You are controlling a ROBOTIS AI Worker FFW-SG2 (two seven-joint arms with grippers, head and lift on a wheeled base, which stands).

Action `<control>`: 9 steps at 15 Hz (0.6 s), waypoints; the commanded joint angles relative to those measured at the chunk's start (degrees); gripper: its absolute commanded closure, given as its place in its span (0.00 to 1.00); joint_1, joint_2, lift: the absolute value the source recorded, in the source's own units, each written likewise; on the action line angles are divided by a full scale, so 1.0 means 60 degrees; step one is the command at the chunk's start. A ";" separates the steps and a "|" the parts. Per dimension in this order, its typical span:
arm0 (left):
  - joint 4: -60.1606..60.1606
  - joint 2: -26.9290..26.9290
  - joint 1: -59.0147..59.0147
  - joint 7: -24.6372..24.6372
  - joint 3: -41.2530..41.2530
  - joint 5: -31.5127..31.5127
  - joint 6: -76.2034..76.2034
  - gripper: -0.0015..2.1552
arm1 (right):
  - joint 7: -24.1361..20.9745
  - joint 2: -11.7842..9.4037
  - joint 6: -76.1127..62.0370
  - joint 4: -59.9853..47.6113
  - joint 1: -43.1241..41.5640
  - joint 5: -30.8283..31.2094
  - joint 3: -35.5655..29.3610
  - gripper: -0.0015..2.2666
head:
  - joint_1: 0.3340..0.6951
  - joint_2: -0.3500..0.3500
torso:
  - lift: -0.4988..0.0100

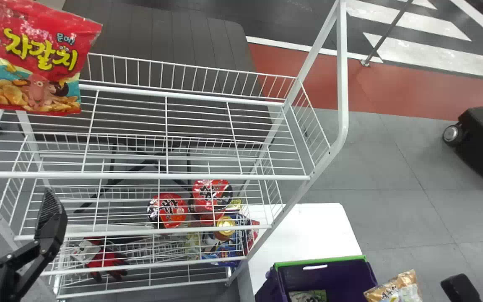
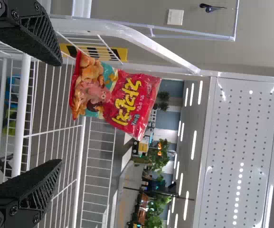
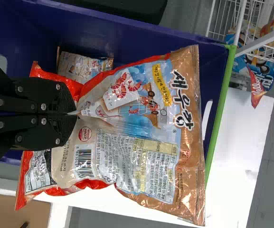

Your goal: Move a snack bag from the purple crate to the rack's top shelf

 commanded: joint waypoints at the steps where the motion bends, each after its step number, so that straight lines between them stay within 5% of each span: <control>1: 0.0046 -0.0015 0.0003 0.0000 -0.0001 0.0024 0.0000 0.04 | -0.0013 0.0000 -0.0031 0.0001 0.0000 0.0000 -0.0003 0.63 | 1.00 0.00 | 0.96; 9: 0.0061 -0.0015 -0.0056 0.0000 -0.0001 0.0024 0.0029 0.04 | -0.0027 -0.0015 -0.0002 0.0060 -0.0088 0.0000 0.0085 0.63 | 1.00 0.00 | 1.00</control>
